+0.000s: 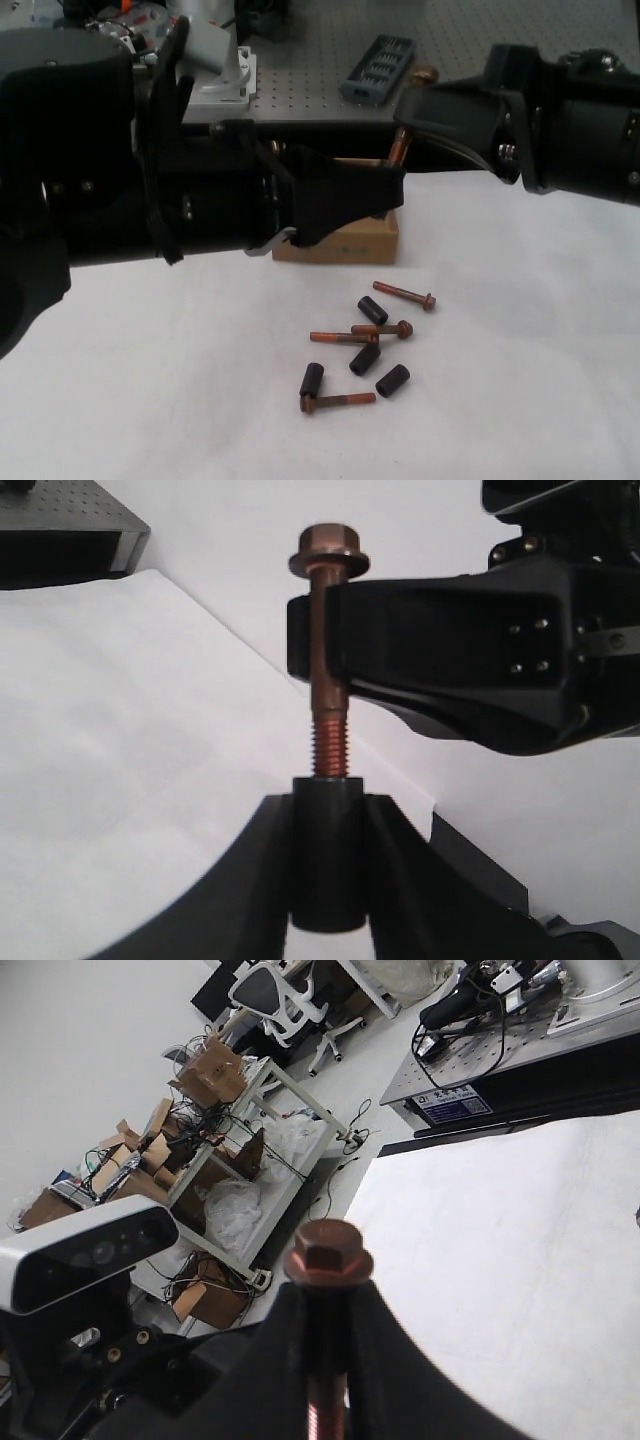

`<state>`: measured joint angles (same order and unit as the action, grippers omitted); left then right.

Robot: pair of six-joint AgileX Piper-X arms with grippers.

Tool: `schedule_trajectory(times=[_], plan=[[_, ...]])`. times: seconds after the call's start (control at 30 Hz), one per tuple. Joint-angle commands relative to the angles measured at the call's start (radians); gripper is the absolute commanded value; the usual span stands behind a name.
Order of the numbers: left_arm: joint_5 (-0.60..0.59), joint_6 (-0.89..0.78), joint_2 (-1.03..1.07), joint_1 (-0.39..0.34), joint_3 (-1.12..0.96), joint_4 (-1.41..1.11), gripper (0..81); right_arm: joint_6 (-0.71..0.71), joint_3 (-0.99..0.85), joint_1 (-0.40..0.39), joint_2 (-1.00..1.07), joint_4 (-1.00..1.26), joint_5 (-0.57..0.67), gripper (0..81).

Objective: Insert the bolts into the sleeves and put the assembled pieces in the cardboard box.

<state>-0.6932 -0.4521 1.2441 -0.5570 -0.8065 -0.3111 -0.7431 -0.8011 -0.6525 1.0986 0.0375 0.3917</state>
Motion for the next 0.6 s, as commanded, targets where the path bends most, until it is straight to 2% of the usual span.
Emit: schedule_trajectory(times=[0.0,0.13,0.4,0.57], plan=[[0.082,0.010,-0.009,0.006,-0.006,-0.012,0.6,-0.004,-0.003,-0.002,-0.019,0.010,0.053,2.9],[0.090,0.010,-0.009,0.006,-0.006,-0.030,0.6,0.004,-0.003,-0.002,-0.036,-0.026,0.061,2.9],[0.090,0.010,-0.009,0.006,-0.006,-0.062,0.6,0.025,-0.003,-0.002,-0.040,-0.055,0.184,2.9],[0.090,0.010,-0.009,0.006,-0.006,-0.072,0.6,0.049,-0.003,-0.002,-0.040,-0.067,0.214,2.9]])
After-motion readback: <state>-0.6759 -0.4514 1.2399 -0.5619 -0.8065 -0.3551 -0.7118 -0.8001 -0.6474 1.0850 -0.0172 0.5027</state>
